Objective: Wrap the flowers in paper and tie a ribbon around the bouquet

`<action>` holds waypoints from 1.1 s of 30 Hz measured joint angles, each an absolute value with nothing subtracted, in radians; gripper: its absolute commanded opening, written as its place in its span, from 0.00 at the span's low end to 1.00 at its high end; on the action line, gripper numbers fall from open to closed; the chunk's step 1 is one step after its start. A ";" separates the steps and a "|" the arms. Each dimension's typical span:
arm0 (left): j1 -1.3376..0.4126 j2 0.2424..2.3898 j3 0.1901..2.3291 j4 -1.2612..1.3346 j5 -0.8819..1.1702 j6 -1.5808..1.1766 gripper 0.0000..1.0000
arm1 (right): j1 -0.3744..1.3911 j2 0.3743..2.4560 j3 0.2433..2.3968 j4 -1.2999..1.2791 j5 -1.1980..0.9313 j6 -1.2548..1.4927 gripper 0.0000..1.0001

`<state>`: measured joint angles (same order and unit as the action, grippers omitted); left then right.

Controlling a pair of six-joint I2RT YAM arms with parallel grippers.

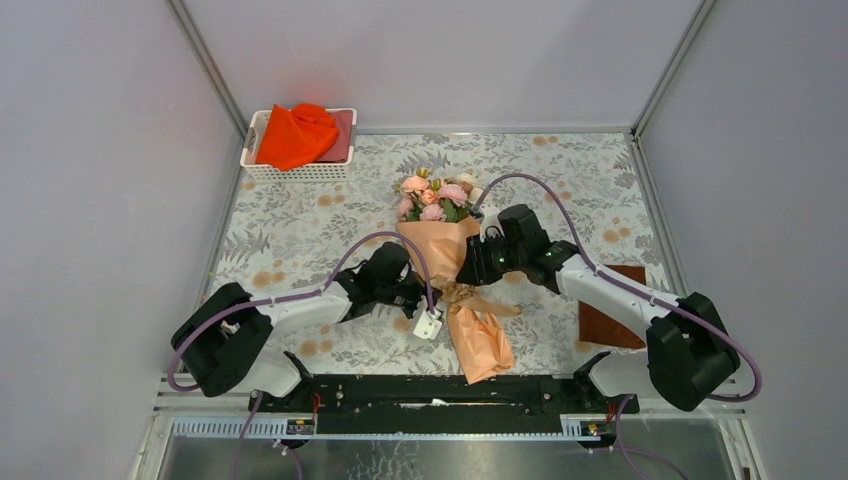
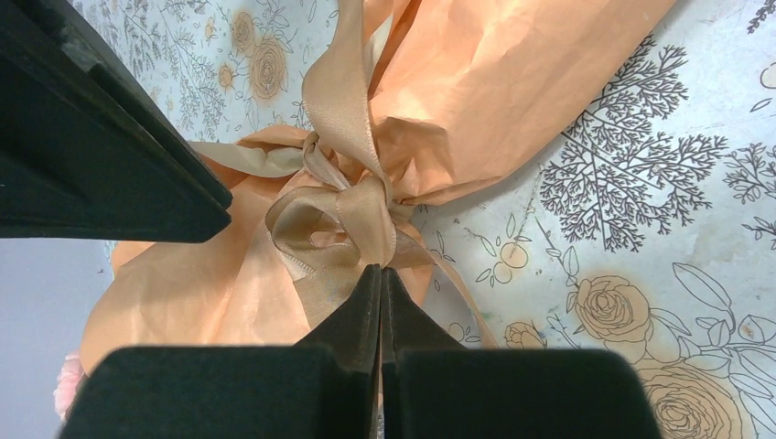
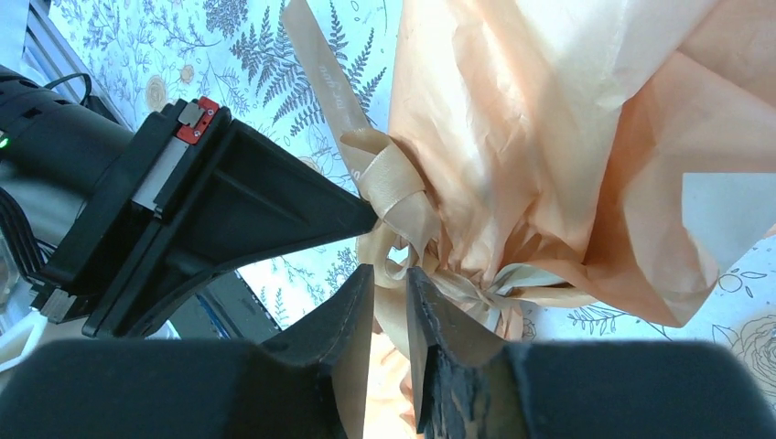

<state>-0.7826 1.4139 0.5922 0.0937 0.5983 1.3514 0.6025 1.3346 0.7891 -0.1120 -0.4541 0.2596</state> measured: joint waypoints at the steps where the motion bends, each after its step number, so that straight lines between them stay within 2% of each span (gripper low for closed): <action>1: -0.783 1.414 0.592 0.094 0.598 1.351 0.00 | 0.605 1.333 0.788 -0.109 -0.451 0.265 0.28; 14: -0.783 1.414 0.587 0.098 0.598 1.345 0.00 | 0.643 1.402 0.788 -0.105 -0.382 0.293 0.29; 22: -0.783 1.414 0.587 0.098 0.599 1.345 0.00 | 0.643 1.425 0.788 -0.094 -0.387 0.304 0.26; 29: -0.783 1.414 0.586 0.099 0.599 1.345 0.00 | 0.648 1.449 0.788 -0.092 -0.397 0.308 0.29; 31: -0.783 1.414 0.586 0.099 0.599 1.345 0.00 | 0.651 1.457 0.790 -0.092 -0.406 0.310 0.26; 33: -0.783 1.414 0.585 0.100 0.599 1.345 0.00 | 0.653 1.463 0.794 -0.091 -0.410 0.311 0.15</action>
